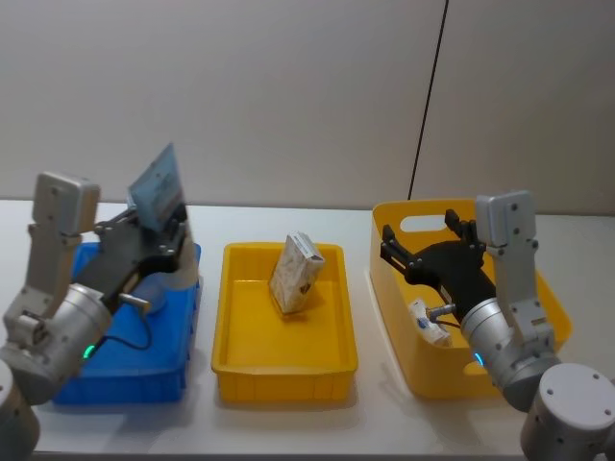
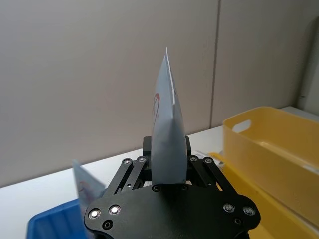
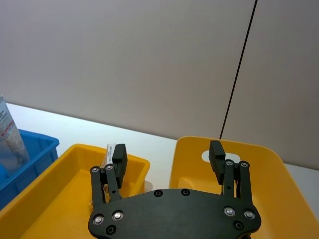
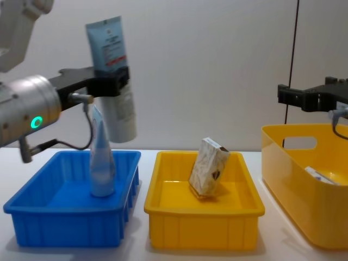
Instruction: Bimanual collaborative sorting of washing and personal care products
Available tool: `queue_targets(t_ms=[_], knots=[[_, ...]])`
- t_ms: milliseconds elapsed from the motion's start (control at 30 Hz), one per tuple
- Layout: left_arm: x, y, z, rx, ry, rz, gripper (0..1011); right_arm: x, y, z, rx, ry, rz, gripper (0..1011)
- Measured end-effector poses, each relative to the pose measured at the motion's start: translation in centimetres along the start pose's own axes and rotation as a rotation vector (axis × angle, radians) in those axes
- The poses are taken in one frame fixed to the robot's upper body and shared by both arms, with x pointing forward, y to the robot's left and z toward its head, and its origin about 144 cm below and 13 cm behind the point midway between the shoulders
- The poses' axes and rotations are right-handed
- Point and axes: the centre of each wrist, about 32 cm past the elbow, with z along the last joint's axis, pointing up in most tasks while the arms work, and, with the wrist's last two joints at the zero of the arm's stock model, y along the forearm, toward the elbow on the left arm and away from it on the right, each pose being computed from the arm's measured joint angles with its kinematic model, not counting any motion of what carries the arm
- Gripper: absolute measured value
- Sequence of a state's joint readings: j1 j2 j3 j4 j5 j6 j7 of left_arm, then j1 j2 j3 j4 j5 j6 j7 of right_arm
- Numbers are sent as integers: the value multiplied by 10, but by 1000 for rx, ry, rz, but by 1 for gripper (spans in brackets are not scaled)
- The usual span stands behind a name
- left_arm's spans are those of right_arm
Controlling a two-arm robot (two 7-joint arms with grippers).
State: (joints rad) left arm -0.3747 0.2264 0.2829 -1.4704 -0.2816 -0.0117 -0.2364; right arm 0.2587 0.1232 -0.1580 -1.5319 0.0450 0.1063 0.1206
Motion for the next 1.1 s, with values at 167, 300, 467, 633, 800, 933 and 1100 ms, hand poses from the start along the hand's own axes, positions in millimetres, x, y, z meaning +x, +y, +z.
queue_targets(t_ms=[167, 300, 467, 633, 800, 933, 1100], knots=[[-10, -6, 4, -17, 1, -56, 264, 0, 0, 0, 0, 0, 0, 1004], [-21, -13, 8, -33, 4, -110, 264, 0, 0, 0, 0, 0, 0, 1004], [-34, -22, 12, -51, 10, -168, 264, 0, 0, 0, 0, 0, 0, 1004], [-43, -27, 15, -63, 14, -205, 264, 0, 0, 0, 0, 0, 0, 1004], [-49, -31, 17, -71, 17, -229, 264, 0, 0, 0, 0, 0, 0, 1004], [-54, -33, 19, -77, 19, -247, 264, 0, 0, 0, 0, 2, 7, 1004], [-57, -35, 20, -81, 20, -259, 264, 2, -1, 0, 2, 3, 39, 1004]])
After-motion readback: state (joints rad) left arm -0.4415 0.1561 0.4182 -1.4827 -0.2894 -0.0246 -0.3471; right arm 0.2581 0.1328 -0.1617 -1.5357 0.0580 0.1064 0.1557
